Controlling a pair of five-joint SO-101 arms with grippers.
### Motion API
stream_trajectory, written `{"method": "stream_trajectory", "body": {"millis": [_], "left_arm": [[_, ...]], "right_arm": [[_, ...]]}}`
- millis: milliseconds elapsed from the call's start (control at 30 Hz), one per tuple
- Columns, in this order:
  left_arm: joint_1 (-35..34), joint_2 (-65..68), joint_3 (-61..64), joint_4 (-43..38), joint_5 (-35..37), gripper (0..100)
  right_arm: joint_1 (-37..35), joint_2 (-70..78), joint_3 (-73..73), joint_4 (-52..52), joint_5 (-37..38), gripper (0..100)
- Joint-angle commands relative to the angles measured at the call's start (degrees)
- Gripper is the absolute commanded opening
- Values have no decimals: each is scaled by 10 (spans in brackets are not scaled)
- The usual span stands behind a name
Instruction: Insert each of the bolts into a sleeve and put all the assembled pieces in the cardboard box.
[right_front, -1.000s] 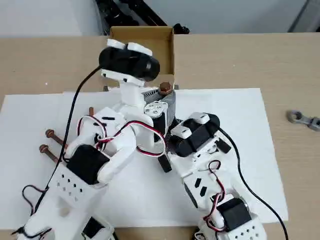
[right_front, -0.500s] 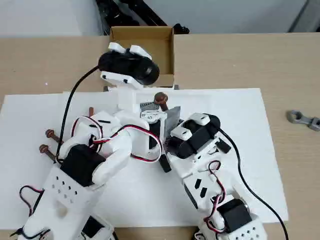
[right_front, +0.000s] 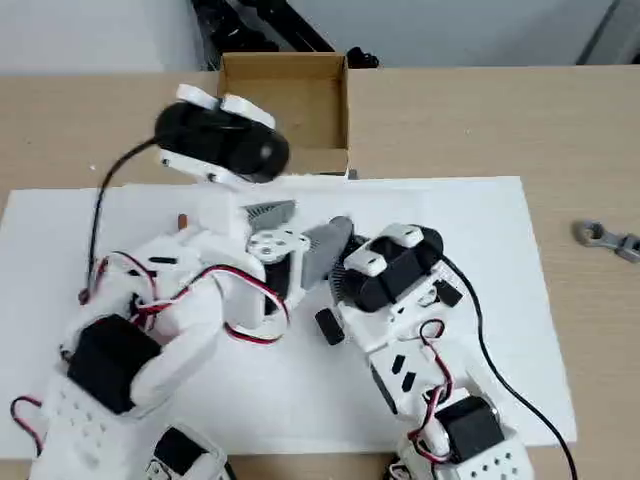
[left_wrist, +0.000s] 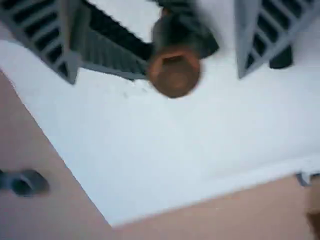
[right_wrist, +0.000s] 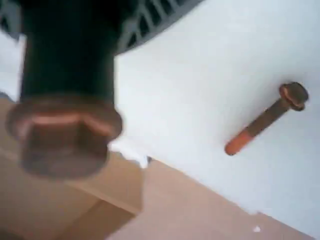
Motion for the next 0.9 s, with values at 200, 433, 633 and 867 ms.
{"method": "stream_trajectory", "body": {"millis": [200, 433, 633, 867], "left_arm": [[-263, -13, -15, -1, -16, 6], [-330, -13, 130, -51, -47, 6], [-329, -13, 277, -164, -103, 6], [-330, -13, 317, -173, -119, 6]], "right_arm": [[35, 188, -124, -9, 29, 2], [38, 320, -258, -6, 35, 2], [51, 509, -465, 27, 35, 2], [41, 737, -709, 40, 36, 3]]}}
